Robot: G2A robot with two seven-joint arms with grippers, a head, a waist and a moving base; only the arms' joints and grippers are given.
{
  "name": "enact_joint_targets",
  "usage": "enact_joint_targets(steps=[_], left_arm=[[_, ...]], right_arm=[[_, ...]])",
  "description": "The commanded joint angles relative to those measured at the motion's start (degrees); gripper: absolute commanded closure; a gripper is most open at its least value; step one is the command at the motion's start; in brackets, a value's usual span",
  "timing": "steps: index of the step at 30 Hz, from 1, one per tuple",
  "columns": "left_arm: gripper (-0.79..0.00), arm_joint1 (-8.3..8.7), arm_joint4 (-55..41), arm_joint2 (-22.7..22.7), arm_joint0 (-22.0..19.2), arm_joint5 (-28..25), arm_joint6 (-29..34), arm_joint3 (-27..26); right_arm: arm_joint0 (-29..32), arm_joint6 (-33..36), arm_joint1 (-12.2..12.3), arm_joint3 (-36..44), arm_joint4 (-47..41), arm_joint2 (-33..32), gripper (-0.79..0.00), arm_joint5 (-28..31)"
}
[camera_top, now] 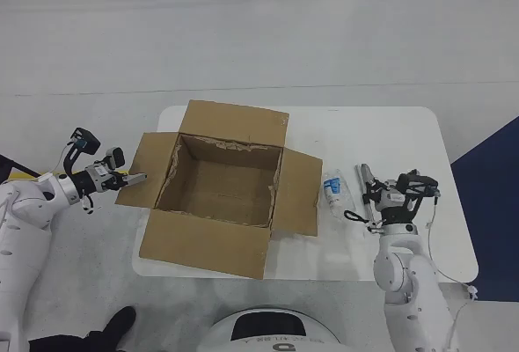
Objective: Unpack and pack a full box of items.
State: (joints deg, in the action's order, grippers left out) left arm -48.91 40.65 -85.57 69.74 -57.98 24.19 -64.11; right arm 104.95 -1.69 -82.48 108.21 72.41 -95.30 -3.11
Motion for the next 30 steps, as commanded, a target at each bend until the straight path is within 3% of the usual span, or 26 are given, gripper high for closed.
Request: enact_joint_targets(steps=[1, 9, 14, 19, 21, 25, 27, 28, 30], left_arm=[[-0.785, 0.0, 0.0, 0.0, 0.0, 0.0, 0.0, 0.0], [-0.785, 0.0, 0.0, 0.0, 0.0, 0.0, 0.0, 0.0], [-0.785, 0.0, 0.0, 0.0, 0.0, 0.0, 0.0, 0.0], [-0.785, 0.0, 0.0, 0.0, 0.0, 0.0, 0.0, 0.0], [-0.785, 0.0, 0.0, 0.0, 0.0, 0.0, 0.0, 0.0], [-0.785, 0.0, 0.0, 0.0, 0.0, 0.0, 0.0, 0.0], [-0.785, 0.0, 0.0, 0.0, 0.0, 0.0, 0.0, 0.0], [-0.785, 0.0, 0.0, 0.0, 0.0, 0.0, 0.0, 0.0], [-0.785, 0.0, 0.0, 0.0, 0.0, 0.0, 0.0, 0.0]], right_arm=[[-0.7, 4.0, 0.3, -1.7, -1.0, -3.3, -0.785, -0.1], [-6.7, 17.9, 1.7, -13.3, -1.1, -9.3, -0.773, 3.1], [-9.4, 21.3, 2.4, -18.8, -3.2, -10.9, -0.576, 6.7], [-9.9, 22.3, 2.8, -21.0, -4.7, -11.5, -0.474, 9.1], [-9.7, 22.6, 2.9, -21.4, -5.2, -11.8, -0.385, 9.9], [-9.0, 23.1, 3.2, -21.5, -7.5, -12.6, -0.299, 12.9], [-8.3, 23.3, 3.4, -21.1, -9.0, -13.1, -0.163, 14.8], [-8.0, 23.4, 3.5, -21.0, -9.7, -13.4, -0.043, 15.6], [-7.3, 23.8, 3.6, -20.7, -11.0, -13.8, 0.0, 16.9]])
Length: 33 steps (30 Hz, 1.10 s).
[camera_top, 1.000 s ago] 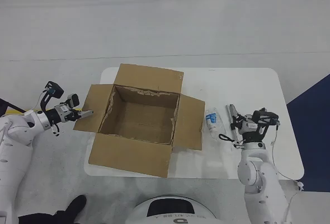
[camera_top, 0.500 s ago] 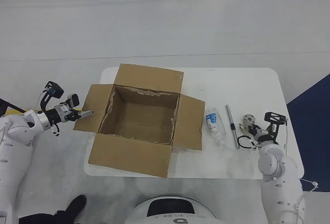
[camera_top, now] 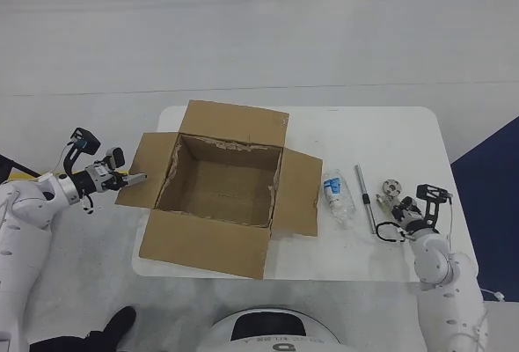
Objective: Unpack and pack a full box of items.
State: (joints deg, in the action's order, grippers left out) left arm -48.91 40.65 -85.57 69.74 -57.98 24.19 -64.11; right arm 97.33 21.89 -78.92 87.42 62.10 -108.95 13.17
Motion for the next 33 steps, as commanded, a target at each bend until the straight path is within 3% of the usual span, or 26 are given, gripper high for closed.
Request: enact_joint_targets(steps=[1, 7, 17, 26, 30, 33], left_arm=[[-0.785, 0.0, 0.0, 0.0, 0.0, 0.0, 0.0, 0.0], [-0.785, 0.0, 0.0, 0.0, 0.0, 0.0, 0.0, 0.0], [-0.785, 0.0, 0.0, 0.0, 0.0, 0.0, 0.0, 0.0], [-0.785, 0.0, 0.0, 0.0, 0.0, 0.0, 0.0, 0.0], [-0.785, 0.0, 0.0, 0.0, 0.0, 0.0, 0.0, 0.0], [-0.785, 0.0, 0.0, 0.0, 0.0, 0.0, 0.0, 0.0]], right_arm=[[0.5, 0.4, 0.1, 0.2, -1.3, -0.5, 0.0, 1.2], [1.9, -0.8, 0.4, 1.5, -4.2, -1.6, 0.0, 1.9], [6.3, -1.1, 0.7, 7.9, -13.9, -2.1, 0.0, 9.3], [6.3, -1.1, 0.7, 7.9, -13.9, -2.1, 0.0, 9.3], [7.7, -3.1, 0.9, 12.9, -15.7, 0.4, 0.0, 19.2], [7.6, 1.0, 0.7, 18.9, -21.0, 5.7, 0.0, 21.0]])
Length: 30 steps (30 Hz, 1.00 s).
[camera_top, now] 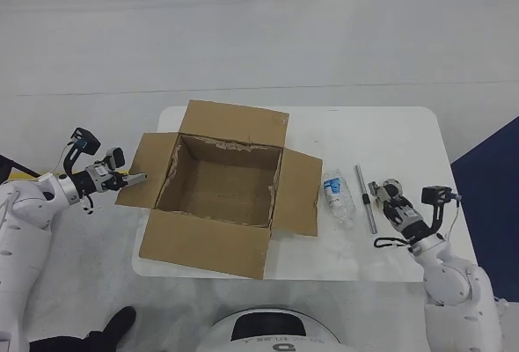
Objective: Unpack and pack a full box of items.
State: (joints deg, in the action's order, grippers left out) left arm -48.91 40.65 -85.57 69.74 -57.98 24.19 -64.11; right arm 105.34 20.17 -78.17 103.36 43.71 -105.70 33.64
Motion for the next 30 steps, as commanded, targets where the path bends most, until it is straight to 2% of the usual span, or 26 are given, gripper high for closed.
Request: enact_joint_targets(steps=[1, 5, 10, 12, 14, 17, 22, 26, 30], left_arm=[[-0.785, 0.0, 0.0, 0.0, 0.0, 0.0, 0.0, 0.0], [-0.785, 0.0, 0.0, 0.0, 0.0, 0.0, 0.0, 0.0], [-0.785, 0.0, 0.0, 0.0, 0.0, 0.0, 0.0, 0.0], [-0.785, 0.0, 0.0, 0.0, 0.0, 0.0, 0.0, 0.0], [-0.785, 0.0, 0.0, 0.0, 0.0, 0.0, 0.0, 0.0], [-0.785, 0.0, 0.0, 0.0, 0.0, 0.0, 0.0, 0.0], [-0.785, 0.0, 0.0, 0.0, 0.0, 0.0, 0.0, 0.0], [-0.785, 0.0, 0.0, 0.0, 0.0, 0.0, 0.0, 0.0], [-0.785, 0.0, 0.0, 0.0, 0.0, 0.0, 0.0, 0.0]], right_arm=[[-0.9, 5.1, 0.1, 4.9, -2.8, 4.0, 0.0, 0.4], [-2.8, 10.4, 0.0, 14.7, 6.6, 14.4, 0.0, -3.1], [-5.6, 13.2, -0.4, 19.9, 23.5, 30.6, 0.0, -5.9], [-7.2, 12.5, -0.8, 20.1, 31.1, 36.6, 0.0, -9.1], [-9.4, 11.4, -1.3, 18.3, 36.7, 42.3, 0.0, -13.7], [-14.4, 11.6, -2.4, 14.5, 40.6, 47.8, 0.0, -22.0], [-23.6, 16.5, -4.7, 5.2, 41.3, 54.2, 0.0, -33.2], [-31.2, 22.8, -6.8, -3.1, 40.8, 58.6, 0.0, -40.0], [-36.7, 25.3, -8.8, -8.9, 42.2, 62.1, 0.0, -47.1]])
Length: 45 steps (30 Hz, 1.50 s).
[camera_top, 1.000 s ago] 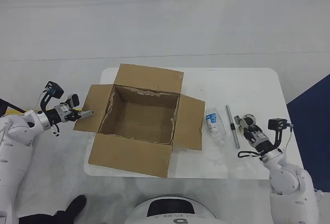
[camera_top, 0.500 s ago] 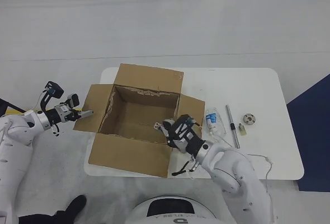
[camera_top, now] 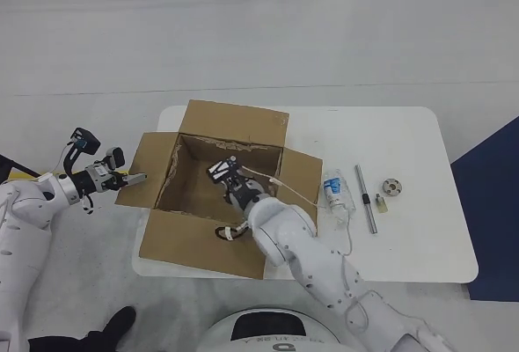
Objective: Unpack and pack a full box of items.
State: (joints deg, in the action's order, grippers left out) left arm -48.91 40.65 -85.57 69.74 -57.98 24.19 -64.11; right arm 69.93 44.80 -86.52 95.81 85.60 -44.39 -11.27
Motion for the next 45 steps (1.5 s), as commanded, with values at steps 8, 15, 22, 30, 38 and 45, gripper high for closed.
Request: enact_joint_targets(steps=[8, 15, 22, 30, 38, 45], left_arm=[[-0.785, 0.0, 0.0, 0.0, 0.0, 0.0, 0.0, 0.0], [-0.785, 0.0, 0.0, 0.0, 0.0, 0.0, 0.0, 0.0], [-0.785, 0.0, 0.0, 0.0, 0.0, 0.0, 0.0, 0.0], [-0.785, 0.0, 0.0, 0.0, 0.0, 0.0, 0.0, 0.0], [-0.785, 0.0, 0.0, 0.0, 0.0, 0.0, 0.0, 0.0], [-0.785, 0.0, 0.0, 0.0, 0.0, 0.0, 0.0, 0.0]], right_arm=[[-6.7, 9.1, -3.0, -5.9, 0.6, 3.7, -0.182, -7.5], [-6.8, 9.9, -3.6, -4.9, 1.5, 3.1, -0.391, -7.7], [5.3, 3.0, -0.7, 14.8, 2.7, -3.8, -0.391, -0.3], [33.1, -19.2, 4.2, 38.8, -7.7, -30.1, -0.579, 15.1], [42.5, -27.3, 5.3, 37.5, -21.5, -46.1, -0.785, 21.5], [42.5, -27.3, 5.3, 37.5, -21.5, -46.1, -0.785, 21.5]])
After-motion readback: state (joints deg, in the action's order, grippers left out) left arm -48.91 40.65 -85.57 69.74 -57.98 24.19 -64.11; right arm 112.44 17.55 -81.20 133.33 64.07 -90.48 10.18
